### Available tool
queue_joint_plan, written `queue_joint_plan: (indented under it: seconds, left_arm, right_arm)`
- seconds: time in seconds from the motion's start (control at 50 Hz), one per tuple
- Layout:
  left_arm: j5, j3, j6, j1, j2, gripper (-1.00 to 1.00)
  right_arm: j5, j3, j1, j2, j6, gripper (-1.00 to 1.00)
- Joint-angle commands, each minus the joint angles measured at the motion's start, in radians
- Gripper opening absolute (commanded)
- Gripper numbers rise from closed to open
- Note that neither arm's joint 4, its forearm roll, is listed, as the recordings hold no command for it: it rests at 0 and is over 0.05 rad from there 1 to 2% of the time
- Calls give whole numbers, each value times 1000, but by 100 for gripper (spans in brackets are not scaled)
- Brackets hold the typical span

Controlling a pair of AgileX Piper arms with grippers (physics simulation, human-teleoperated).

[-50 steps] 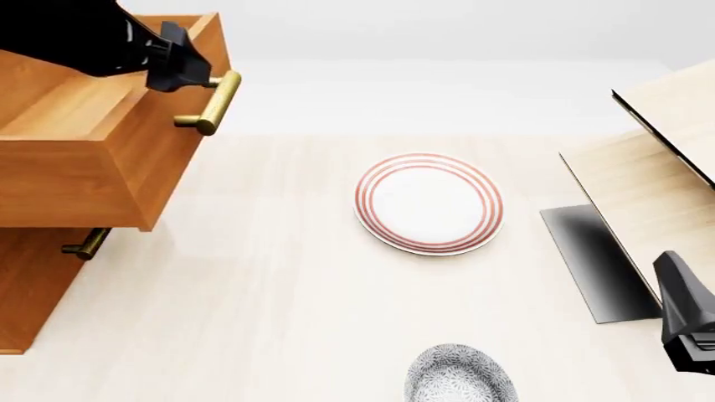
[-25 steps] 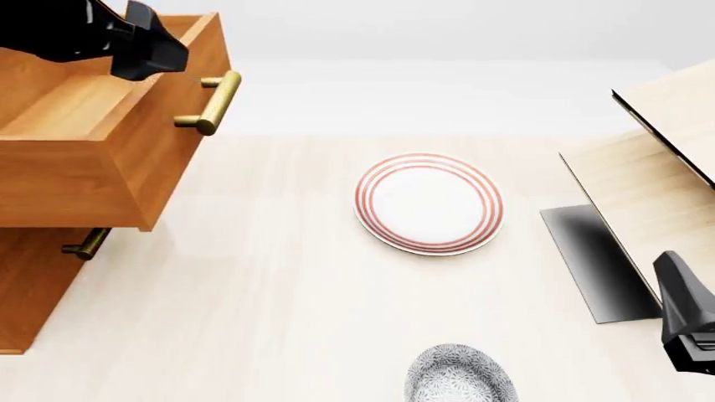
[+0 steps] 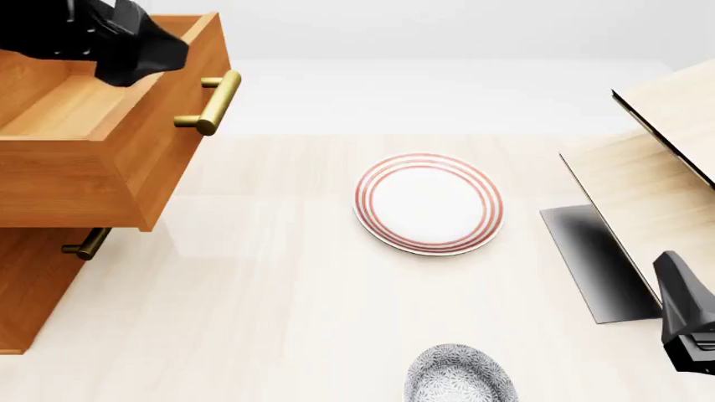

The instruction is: Open the top drawer of the cabinet and put the bowl in it.

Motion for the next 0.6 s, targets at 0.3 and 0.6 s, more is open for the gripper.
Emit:
queue_joint_plan:
  seconds: [0.3,0.6]
  left_arm:
    - [-69,147,83,-99,-84,100]
    - [-113,183,94,-189,-70,100]
  right_arm:
    - [1,1,0,-2,0,100]
    - [1,1,0,-2,0,100]
